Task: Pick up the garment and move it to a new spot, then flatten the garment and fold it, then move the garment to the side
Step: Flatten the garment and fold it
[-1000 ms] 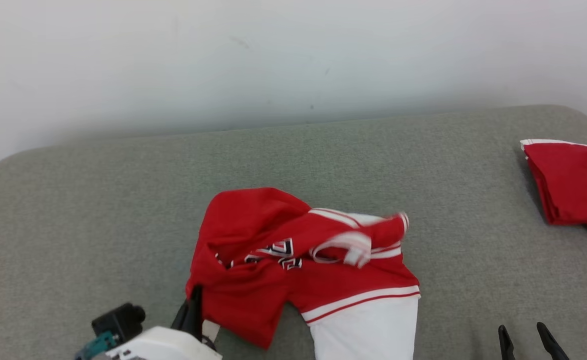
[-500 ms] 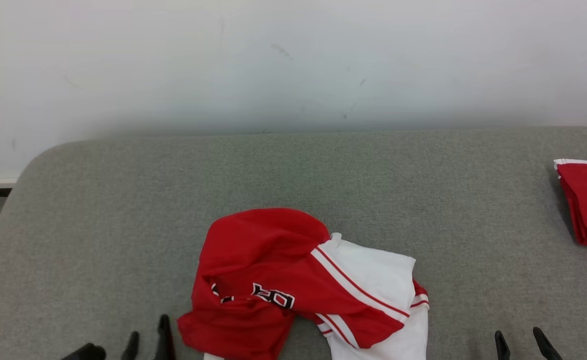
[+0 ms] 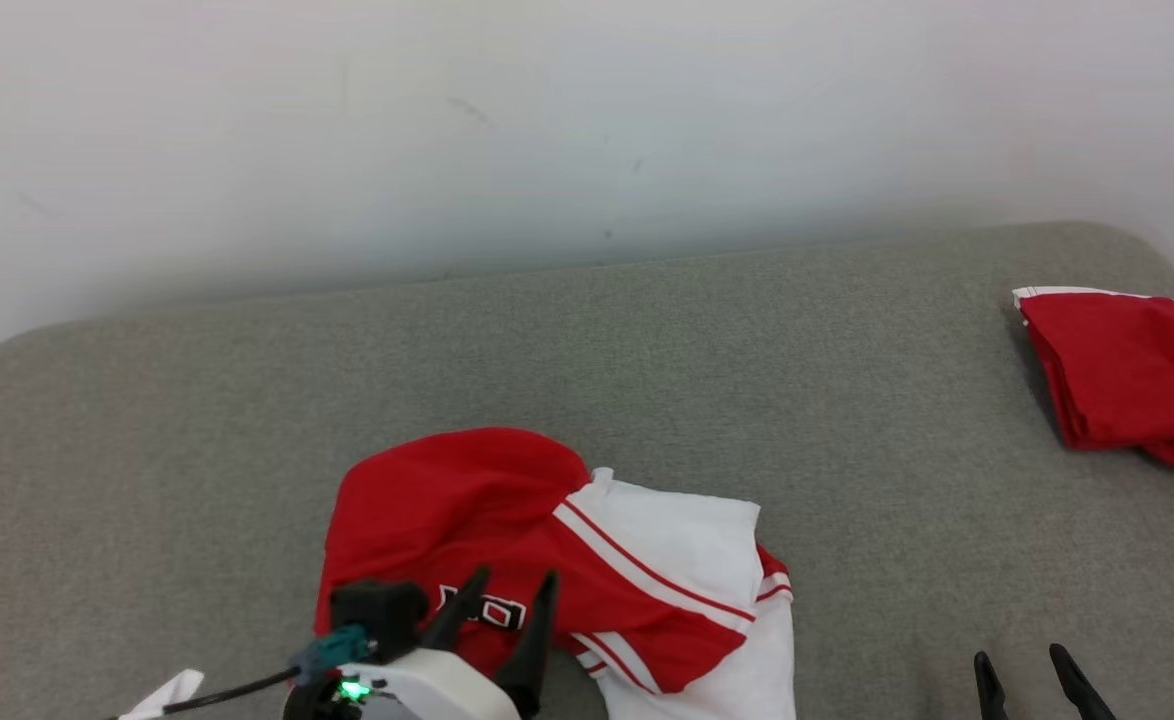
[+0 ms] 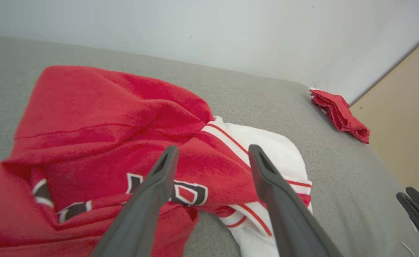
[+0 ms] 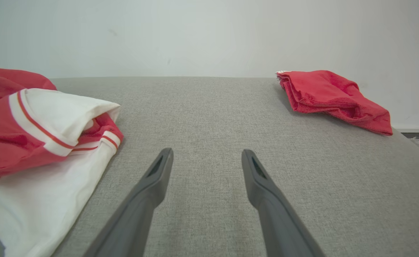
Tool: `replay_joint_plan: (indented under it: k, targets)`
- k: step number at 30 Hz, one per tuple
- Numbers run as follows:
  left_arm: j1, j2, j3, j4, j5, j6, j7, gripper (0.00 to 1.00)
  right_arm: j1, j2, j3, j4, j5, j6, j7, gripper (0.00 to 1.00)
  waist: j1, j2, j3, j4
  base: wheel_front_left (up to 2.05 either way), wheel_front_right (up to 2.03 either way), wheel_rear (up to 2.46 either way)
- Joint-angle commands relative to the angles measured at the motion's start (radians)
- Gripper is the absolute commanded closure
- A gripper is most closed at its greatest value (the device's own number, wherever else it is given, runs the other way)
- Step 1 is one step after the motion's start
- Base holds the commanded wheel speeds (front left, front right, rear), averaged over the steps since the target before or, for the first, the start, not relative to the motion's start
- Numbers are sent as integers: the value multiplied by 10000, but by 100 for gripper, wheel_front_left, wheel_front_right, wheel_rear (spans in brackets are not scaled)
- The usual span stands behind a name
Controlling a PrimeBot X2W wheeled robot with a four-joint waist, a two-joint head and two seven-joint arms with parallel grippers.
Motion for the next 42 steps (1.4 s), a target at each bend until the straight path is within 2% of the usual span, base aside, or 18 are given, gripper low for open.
replay_joint_plan:
  k: [1, 7, 14, 20, 21, 22, 26, 31, 35, 42]
  targets:
    - [-208, -21, -153, 119, 146, -96, 154, 0, -109, -20, -3, -3, 60, -23, 9, 0, 0, 0, 95, -287, 0, 0, 0]
    - [-1073, -46, -1320, 1100, 880, -495, 1154, 0, -304, 82, 21, 24, 125, -23, 9, 0, 0, 0, 364, -1099, 0, 0, 0]
    - [-1888, 200, -2037, 2255, 1595, -691, 2051, 0, -429, 231, -1, 25, 173, -23, 9, 0, 0, 0, 756, -1871, 0, 0, 0]
    - [-2405, 379, -2378, 3091, 1907, -808, 2599, 2, -519, 319, -48, 12, 198, -23, 9, 0, 0, 0, 919, -2182, 0, 0, 0]
    - [-2442, 352, -2346, 3254, 1876, -814, 2537, 74, -536, 332, -50, 15, 200, -23, 9, 0, 0, 0, 935, -2203, 0, 0, 0]
    - [-2541, 373, -2336, 3391, 1972, -789, 2448, 100, -554, 347, -51, 25, 203, -23, 9, 0, 0, 0, 946, -2220, 0, 0, 0]
    - [-2810, 142, -2084, 3676, 1789, -877, 1904, 100, -557, 381, -81, 48, 197, -23, 10, 0, 0, 0, 933, -2212, 0, 0, 0]
    - [-2820, -177, -1403, 3233, 1299, -794, 826, 100, -449, 351, -198, 66, 106, -23, 9, 0, 0, 0, 736, -2046, 0, 0, 0]
    - [-2475, -177, -1015, 2305, 806, -827, 432, 100, -257, 263, -272, 95, 47, -23, 9, 0, 0, 0, 460, -1785, 0, 0, 0]
    - [-1482, 298, -265, -143, -193, -769, 412, 100, -31, 127, -234, 127, 14, -23, 9, 0, 0, 0, -102, -1331, 0, 0, 0]
